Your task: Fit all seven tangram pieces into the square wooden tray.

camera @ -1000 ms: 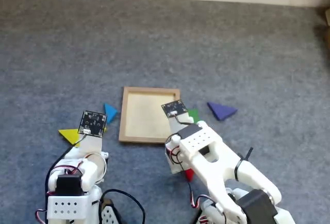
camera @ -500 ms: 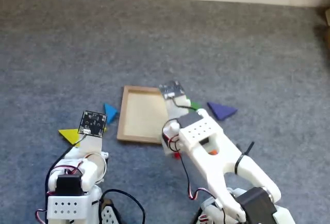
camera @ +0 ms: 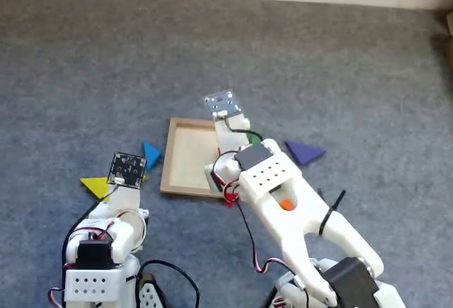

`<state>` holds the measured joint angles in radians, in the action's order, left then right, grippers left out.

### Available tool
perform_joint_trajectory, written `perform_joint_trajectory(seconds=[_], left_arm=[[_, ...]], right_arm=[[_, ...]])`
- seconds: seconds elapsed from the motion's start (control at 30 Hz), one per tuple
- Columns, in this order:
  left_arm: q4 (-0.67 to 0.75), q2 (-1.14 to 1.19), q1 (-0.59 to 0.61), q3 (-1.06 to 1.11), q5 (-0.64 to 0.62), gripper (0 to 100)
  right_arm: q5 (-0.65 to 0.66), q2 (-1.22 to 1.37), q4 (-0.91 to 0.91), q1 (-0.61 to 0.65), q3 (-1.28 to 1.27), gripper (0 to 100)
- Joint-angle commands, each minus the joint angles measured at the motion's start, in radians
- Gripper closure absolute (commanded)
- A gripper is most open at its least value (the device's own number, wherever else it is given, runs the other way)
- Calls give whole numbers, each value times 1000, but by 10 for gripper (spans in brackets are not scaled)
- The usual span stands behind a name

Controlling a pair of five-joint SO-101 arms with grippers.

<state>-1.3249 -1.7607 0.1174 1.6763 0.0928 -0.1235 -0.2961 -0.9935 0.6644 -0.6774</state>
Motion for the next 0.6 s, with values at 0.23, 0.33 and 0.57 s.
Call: perform_joint_trajectory(seconds=[0.23,0.33,0.57], left_arm=[[-11,-35,13,22,11,992],[-11,-35,13,22,11,992],[-11,-35,13,22,11,992]], right_arm=[[12,1,48,-117,51,919],[12,2,50,-120,44,919],[12,2,239,-84,-114,919]])
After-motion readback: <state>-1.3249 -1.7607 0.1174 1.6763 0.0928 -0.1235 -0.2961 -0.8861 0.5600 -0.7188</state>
